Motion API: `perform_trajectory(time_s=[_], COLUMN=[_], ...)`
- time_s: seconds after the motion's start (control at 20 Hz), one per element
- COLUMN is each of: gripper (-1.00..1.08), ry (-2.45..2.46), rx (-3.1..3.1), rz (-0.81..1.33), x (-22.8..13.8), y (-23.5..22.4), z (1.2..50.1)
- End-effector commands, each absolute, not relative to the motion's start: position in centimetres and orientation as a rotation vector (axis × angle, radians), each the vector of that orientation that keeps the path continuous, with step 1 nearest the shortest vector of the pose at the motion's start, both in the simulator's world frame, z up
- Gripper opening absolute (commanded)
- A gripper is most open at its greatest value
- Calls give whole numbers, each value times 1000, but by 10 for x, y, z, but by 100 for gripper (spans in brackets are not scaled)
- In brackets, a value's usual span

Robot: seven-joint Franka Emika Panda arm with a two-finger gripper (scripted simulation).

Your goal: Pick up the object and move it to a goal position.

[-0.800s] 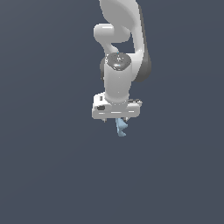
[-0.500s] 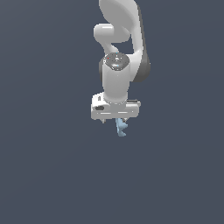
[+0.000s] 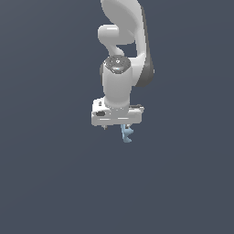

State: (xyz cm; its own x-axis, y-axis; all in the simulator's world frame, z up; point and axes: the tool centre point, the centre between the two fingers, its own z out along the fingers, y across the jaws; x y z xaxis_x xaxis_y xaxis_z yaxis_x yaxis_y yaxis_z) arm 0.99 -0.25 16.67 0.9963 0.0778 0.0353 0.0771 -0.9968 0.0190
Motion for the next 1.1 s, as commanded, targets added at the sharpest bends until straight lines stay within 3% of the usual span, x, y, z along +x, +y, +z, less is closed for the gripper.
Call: perform_trajectory(time_s=[0.0, 1.05], gripper=[100, 100], ry=[121, 176], rx=[3121, 3137], rz=[56, 1], x=[9, -50], y=[-2, 51], z=[167, 146])
